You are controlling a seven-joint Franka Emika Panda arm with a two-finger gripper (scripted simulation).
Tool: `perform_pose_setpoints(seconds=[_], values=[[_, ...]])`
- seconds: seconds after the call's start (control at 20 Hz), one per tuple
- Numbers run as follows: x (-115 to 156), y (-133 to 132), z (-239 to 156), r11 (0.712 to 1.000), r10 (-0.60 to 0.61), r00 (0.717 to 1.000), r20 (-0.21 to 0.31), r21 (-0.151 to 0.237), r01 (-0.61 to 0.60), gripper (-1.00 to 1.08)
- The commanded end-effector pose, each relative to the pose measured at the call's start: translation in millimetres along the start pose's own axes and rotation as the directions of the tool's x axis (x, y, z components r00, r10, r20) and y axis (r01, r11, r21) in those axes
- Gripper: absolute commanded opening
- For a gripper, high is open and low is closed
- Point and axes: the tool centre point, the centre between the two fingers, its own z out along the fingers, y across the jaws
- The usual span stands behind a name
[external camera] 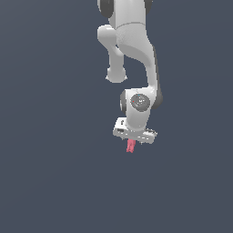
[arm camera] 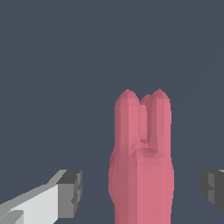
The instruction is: Pick up the object and move it to a goal position.
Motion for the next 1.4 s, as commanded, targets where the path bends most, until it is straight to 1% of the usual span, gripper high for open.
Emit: perform_pose_setpoints(seconds=[0.0, 0.2, 0.25, 0.9, 1.15, 1.35], values=[[0, 0, 10, 1.0, 0.001, 1.0, -0.001, 0.0, -0.001, 1.0], [1, -1, 14, 1.0, 0.001, 1.0, -0.001, 0.0, -0.001, 1.0], [1, -1, 14, 1.0, 0.001, 1.0, -0.001, 0.0, -0.001, -1.0], [0, 1, 12, 1.0, 0.001, 1.0, -0.001, 0.0, -0.001, -1.0], [-5, 8, 6, 1.0, 0.001, 1.0, -0.001, 0.0, -0.001, -1.0], [-13, 18, -3, 1.0, 0.001, 1.0, -0.001, 0.0, -0.001, -1.0]])
